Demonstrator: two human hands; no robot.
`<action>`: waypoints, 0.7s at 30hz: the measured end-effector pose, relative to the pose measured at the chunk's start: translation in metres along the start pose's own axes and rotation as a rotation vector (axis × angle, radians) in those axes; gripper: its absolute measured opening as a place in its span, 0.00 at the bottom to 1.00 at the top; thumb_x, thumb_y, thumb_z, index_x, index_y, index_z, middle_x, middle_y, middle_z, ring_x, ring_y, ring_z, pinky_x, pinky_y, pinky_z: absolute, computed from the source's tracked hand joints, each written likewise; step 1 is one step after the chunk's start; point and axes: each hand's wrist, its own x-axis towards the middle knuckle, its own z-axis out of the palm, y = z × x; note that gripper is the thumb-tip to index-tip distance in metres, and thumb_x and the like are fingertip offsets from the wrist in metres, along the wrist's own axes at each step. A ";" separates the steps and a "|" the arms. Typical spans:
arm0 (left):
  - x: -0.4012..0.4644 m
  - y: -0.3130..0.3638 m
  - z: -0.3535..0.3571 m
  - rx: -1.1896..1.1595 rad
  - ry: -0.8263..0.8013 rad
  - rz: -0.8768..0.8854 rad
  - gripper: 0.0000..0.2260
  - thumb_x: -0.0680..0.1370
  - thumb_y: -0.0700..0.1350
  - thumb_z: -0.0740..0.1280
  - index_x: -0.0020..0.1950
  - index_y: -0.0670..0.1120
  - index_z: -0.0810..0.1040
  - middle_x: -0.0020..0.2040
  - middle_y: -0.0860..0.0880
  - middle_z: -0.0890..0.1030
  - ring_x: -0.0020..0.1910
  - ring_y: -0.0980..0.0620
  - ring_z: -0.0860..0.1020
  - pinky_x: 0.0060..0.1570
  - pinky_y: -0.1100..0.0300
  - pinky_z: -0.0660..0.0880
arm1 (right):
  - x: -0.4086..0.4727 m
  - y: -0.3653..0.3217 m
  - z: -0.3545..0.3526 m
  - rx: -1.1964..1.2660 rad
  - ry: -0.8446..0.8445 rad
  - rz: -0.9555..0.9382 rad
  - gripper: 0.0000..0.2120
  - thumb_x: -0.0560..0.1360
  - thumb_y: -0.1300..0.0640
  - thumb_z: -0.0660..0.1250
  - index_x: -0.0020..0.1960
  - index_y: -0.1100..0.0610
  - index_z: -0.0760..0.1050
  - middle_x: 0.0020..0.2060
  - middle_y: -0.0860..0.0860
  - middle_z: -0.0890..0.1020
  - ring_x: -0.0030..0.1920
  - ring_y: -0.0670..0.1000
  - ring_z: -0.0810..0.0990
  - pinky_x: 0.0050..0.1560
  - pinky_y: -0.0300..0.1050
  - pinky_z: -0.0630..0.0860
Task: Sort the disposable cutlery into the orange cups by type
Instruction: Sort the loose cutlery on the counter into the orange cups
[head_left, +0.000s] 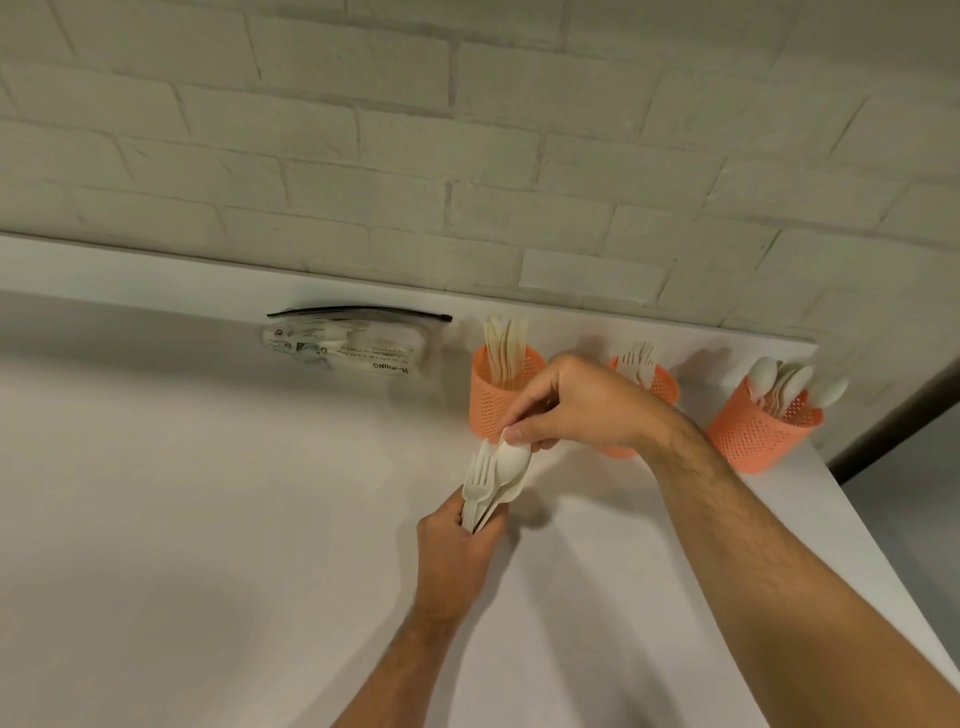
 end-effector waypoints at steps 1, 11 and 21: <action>0.000 -0.001 0.000 0.005 0.000 0.001 0.12 0.74 0.41 0.74 0.33 0.51 0.75 0.25 0.57 0.72 0.26 0.58 0.65 0.28 0.66 0.65 | 0.000 0.000 -0.001 0.025 -0.005 0.015 0.06 0.71 0.63 0.77 0.48 0.58 0.87 0.40 0.54 0.87 0.40 0.51 0.86 0.45 0.43 0.83; 0.001 -0.005 0.003 0.082 -0.005 0.060 0.10 0.72 0.38 0.74 0.34 0.48 0.76 0.25 0.57 0.71 0.26 0.58 0.64 0.28 0.68 0.64 | 0.004 -0.001 -0.006 -0.032 -0.186 0.265 0.05 0.74 0.66 0.70 0.49 0.61 0.83 0.40 0.54 0.85 0.38 0.51 0.84 0.47 0.46 0.83; 0.001 -0.006 0.003 0.079 -0.025 0.101 0.12 0.70 0.36 0.74 0.37 0.52 0.78 0.28 0.57 0.74 0.28 0.59 0.66 0.30 0.65 0.67 | 0.016 0.006 -0.019 0.067 -0.368 0.354 0.10 0.76 0.67 0.71 0.56 0.64 0.83 0.45 0.60 0.86 0.42 0.54 0.85 0.44 0.40 0.82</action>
